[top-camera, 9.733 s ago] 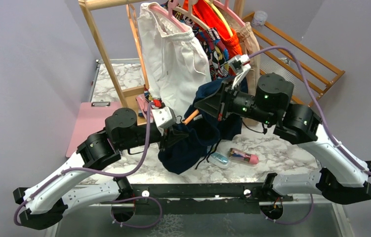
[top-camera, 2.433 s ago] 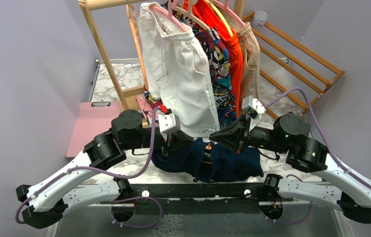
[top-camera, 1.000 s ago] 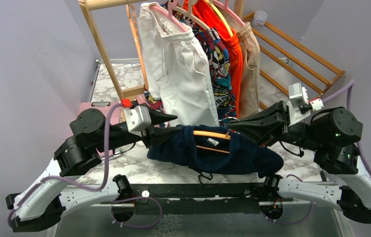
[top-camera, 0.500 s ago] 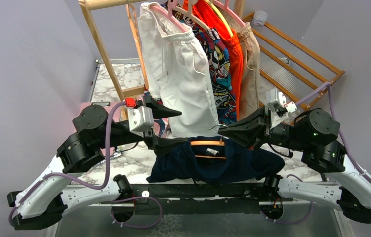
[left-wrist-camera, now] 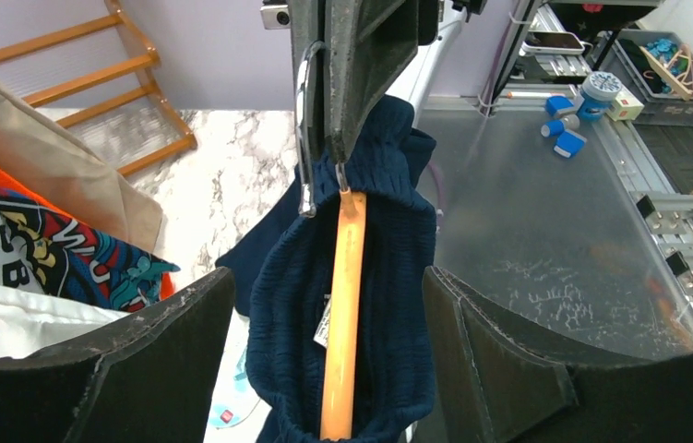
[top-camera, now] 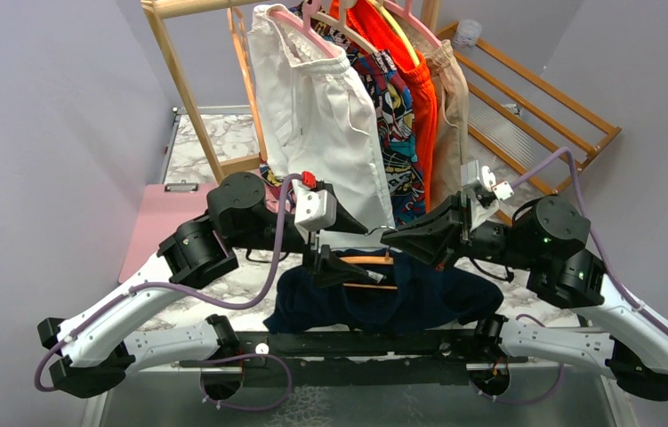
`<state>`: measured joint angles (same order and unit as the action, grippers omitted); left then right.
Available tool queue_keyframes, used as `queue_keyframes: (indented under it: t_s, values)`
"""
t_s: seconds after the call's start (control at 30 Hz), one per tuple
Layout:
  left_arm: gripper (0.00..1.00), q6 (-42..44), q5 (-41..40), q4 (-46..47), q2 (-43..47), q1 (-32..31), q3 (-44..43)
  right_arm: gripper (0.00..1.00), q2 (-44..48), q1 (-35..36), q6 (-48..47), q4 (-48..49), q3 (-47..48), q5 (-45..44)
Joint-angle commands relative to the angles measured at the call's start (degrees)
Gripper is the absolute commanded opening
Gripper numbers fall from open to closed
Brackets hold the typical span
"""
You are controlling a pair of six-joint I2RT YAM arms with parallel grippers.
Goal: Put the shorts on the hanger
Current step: Hang the shorts on the hanger.
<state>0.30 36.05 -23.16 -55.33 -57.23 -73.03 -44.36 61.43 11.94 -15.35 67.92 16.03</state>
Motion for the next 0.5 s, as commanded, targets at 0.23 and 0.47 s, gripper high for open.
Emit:
queue_keyframes:
  t_s: [0.23,0.47]
  values:
    - [0.72,0.4,3.4,3.3,-2.0,-0.1,1.4,0.01,-0.8,0.1,0.6,8.4,0.9,1.9]
    - [0.59,1.7,1.6,3.4,-2.7,-0.1,3.5,0.01,-1.1,0.1,1.1,9.4,0.5,2.9]
